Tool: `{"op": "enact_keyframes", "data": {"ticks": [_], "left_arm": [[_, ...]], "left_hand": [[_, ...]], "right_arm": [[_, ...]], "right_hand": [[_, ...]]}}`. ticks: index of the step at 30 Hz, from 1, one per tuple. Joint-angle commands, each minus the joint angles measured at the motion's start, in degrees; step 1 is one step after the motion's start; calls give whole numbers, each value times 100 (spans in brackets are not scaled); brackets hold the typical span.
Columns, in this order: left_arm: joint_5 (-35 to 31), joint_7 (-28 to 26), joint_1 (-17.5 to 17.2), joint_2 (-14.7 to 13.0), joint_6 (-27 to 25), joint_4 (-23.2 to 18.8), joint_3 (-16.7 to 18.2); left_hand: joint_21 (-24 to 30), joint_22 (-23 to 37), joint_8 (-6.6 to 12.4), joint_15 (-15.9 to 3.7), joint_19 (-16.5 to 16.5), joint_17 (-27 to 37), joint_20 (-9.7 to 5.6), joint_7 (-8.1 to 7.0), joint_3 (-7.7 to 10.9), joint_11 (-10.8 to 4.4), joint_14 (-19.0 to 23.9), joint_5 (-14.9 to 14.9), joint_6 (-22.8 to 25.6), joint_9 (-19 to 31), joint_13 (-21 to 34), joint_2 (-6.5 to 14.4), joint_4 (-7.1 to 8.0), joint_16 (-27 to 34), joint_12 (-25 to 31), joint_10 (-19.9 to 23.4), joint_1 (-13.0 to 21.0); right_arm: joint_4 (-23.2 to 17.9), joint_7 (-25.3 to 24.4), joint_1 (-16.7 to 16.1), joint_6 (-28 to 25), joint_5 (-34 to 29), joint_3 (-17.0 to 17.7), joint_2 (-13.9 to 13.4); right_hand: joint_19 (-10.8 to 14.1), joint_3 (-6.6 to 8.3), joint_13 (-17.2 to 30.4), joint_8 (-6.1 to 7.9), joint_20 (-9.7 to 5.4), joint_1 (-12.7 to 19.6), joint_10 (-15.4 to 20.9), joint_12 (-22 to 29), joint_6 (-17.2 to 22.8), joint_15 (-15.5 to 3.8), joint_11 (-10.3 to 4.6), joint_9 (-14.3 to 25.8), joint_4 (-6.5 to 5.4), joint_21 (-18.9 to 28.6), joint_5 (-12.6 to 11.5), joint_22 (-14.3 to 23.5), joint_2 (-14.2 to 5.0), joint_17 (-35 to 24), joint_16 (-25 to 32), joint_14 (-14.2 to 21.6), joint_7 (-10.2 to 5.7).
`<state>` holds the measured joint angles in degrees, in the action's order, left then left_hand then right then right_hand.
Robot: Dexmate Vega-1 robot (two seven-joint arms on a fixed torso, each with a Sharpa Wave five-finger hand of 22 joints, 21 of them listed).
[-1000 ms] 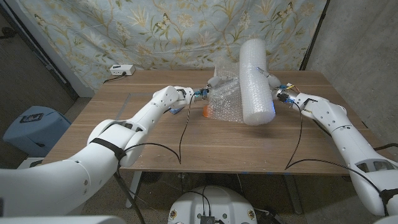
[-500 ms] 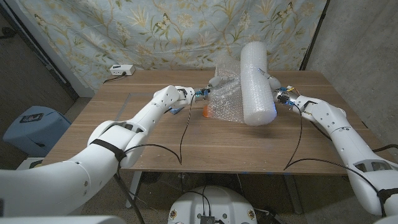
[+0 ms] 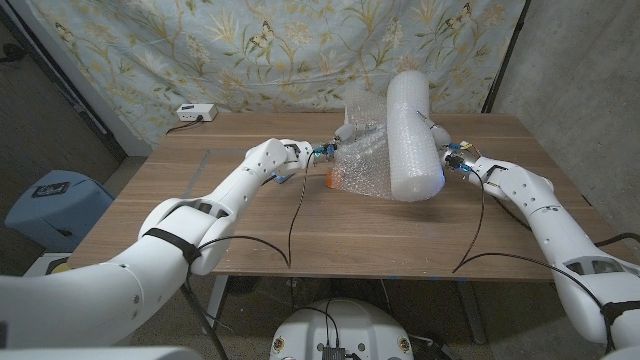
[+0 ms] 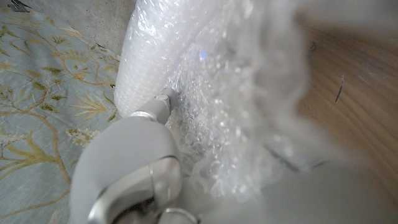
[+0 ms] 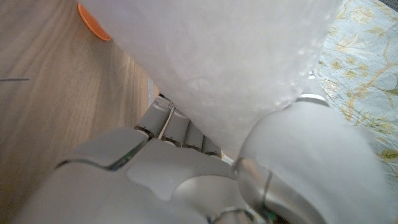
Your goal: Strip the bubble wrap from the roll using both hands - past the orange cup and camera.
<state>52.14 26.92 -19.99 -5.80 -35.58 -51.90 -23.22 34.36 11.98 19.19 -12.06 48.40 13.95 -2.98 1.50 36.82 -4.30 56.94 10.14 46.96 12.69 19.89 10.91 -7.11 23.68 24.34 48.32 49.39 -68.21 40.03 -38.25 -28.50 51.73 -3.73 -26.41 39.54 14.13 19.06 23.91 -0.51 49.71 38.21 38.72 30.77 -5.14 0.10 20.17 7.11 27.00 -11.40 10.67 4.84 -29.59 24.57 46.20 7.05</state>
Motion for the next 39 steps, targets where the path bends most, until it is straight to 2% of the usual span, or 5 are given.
{"op": "enact_keyframes", "data": {"ticks": [1,3,6,19,39], "left_arm": [[108,-32,-14,-30,-65,-13,-23],[113,-34,-13,-27,-67,-6,-23],[117,-42,-24,-28,-65,-20,-25],[160,-164,-107,-64,-119,-217,-31],[220,-317,-186,-151,-191,-493,-107]], "left_hand": [[66,14,-30,5,8,21,-34,2,-3,-4,43,-5,65,20,31,-13,40,26,-42,64,60],[74,14,-33,7,10,21,-33,-3,-3,-7,46,-5,62,21,34,-16,39,26,-44,67,61],[85,13,-36,5,6,21,-32,5,-3,-2,50,-6,64,23,40,-20,42,23,-48,70,59],[125,10,-49,4,-9,27,-37,-7,-2,-22,54,-5,69,28,61,-20,44,18,-64,81,61],[193,5,-66,-1,-31,53,-42,-5,-6,-24,59,-6,84,41,96,-21,45,21,-94,88,68]], "right_arm": [[192,31,-8,-61,16,131,189],[198,37,-14,-68,15,138,196],[206,41,-32,-93,34,159,214],[463,250,-99,-2,178,293,440],[949,783,70,349,45,362,670]], "right_hand": [[3,-31,15,-47,28,606,-43,-42,-45,-373,25,6,-2,-8,36,9,-653,-11,-27,-39,9],[3,-55,15,-53,38,560,-62,-52,-45,-361,-9,6,-18,-9,44,8,-641,-3,-33,-43,18],[-9,-73,21,-61,51,513,-63,-52,-48,-361,42,5,-37,-14,51,8,-643,6,-44,-52,32],[-28,-115,23,-90,82,432,-107,-81,-59,-307,56,3,-49,-23,65,5,-638,38,-86,-109,51],[-128,-258,-24,-200,171,124,-291,-221,-143,-214,135,-56,-138,-74,120,2,-581,116,-201,-284,109]]}}
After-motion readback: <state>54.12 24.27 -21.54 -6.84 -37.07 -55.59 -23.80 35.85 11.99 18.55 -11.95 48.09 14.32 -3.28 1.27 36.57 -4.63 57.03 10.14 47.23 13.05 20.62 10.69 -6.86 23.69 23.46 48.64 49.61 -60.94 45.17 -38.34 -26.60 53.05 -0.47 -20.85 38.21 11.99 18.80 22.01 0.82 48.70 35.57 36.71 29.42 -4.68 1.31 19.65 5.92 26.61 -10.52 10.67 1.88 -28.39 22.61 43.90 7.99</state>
